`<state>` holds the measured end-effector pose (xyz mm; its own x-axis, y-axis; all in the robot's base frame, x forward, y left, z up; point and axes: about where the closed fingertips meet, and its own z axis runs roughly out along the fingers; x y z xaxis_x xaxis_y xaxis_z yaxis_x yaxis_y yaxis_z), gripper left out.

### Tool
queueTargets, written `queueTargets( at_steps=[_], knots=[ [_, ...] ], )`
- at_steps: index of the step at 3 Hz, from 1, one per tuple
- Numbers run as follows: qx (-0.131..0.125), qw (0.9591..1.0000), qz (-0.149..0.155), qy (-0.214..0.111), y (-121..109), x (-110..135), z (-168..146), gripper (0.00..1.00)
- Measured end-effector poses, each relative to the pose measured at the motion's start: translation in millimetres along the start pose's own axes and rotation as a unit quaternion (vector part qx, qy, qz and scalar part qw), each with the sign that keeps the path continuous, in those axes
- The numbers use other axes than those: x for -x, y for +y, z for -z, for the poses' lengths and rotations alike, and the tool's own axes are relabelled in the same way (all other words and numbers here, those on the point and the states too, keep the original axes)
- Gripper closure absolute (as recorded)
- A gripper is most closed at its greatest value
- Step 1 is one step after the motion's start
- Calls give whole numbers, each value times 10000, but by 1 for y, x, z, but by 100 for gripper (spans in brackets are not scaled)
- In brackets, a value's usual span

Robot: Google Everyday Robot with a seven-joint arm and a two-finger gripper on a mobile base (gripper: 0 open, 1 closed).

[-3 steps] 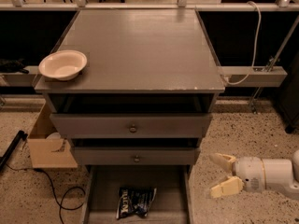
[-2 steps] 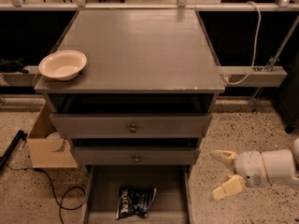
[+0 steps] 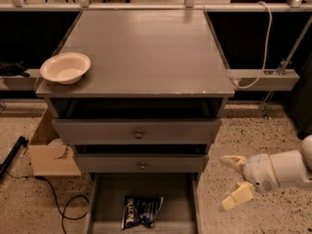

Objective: Pick blue chip bag from bottom drawer and place on counter

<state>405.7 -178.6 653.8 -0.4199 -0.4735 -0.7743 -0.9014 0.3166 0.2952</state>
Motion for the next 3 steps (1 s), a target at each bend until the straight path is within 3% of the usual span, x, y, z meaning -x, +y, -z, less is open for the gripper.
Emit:
queueTargets(
  at_steps=[1,2,3],
  knots=[
    [-6,9999,-77,90,-7,0,-10,0],
    [42,9987,-345,367,-23,-18,-30,0],
    [86,9973,-565,452,-26,-54,-38,0]
  ],
)
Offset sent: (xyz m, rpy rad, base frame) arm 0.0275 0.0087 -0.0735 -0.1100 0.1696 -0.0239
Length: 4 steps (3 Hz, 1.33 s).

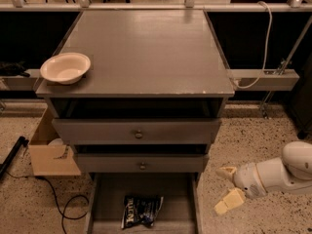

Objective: Pick blue chip bag from bottom drawer and place on counter

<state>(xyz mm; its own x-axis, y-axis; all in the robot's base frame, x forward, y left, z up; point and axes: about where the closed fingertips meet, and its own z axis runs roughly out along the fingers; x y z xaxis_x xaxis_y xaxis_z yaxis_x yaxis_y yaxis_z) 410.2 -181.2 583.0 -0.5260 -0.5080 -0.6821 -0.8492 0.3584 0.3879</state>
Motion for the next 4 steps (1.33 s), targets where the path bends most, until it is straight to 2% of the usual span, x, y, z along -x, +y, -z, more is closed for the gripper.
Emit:
queueTargets(
  at_steps=[1,2,3,4],
  knots=[
    [88,10000,-15,-17,3,-2,-9,0],
    [301,9995,-55,-60,10,-8,-30,0],
    [541,9983,-110,-207,4,-25,-68,0],
    [722,9960,-269,-460,-7,-57,-116,0]
  ],
)
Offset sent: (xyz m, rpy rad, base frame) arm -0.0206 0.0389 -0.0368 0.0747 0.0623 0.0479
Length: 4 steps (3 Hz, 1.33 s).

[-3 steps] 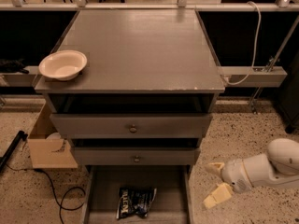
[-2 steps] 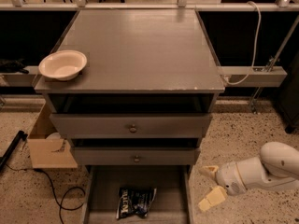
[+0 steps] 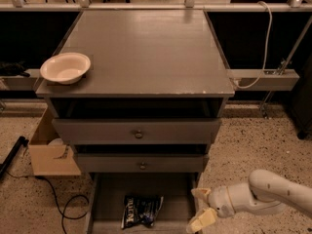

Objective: Pick blue chip bag from bottom drawer and place on counter

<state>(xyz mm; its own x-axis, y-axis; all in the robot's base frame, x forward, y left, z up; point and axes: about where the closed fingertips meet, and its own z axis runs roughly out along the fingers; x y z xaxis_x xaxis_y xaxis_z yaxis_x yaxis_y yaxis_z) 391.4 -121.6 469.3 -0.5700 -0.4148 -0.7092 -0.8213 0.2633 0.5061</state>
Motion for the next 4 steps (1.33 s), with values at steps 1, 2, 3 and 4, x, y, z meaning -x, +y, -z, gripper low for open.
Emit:
queueTargets(
  at_steps=[1,2,3,4],
  knots=[
    [109,9995,-219,-187,-23,-38,-43,0],
    [30,9984,-425,-381,-56,-65,-84,0],
    [-147,9972,-476,-561,-73,-69,-102,0],
    [-684,9929,-354,-906,-89,-61,-112,0]
  ],
)
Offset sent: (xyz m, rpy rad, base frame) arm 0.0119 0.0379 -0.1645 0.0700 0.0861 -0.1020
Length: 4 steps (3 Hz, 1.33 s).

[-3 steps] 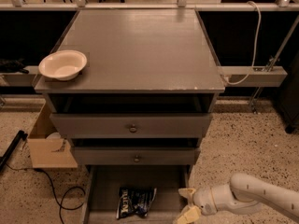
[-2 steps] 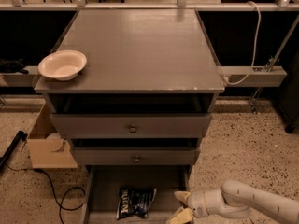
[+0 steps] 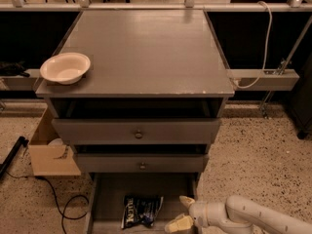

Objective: Pick blue chip bag from bottom drawer and place on counter

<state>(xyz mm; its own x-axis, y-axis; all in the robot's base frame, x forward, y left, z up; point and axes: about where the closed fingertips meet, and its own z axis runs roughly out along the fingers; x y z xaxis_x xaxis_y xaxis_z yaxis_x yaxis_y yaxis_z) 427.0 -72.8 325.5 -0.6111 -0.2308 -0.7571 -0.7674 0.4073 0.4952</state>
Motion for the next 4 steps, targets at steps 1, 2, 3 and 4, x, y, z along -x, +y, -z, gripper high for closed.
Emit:
queueTargets(
  at_steps=[1,2,3,4],
  knots=[
    [17,10000,24,8,2,0,0,0],
    [166,9994,308,82,3,-12,-21,0],
    [173,9993,315,138,4,-14,-27,0],
    [173,9989,370,218,2,-10,-39,0]
  ],
)
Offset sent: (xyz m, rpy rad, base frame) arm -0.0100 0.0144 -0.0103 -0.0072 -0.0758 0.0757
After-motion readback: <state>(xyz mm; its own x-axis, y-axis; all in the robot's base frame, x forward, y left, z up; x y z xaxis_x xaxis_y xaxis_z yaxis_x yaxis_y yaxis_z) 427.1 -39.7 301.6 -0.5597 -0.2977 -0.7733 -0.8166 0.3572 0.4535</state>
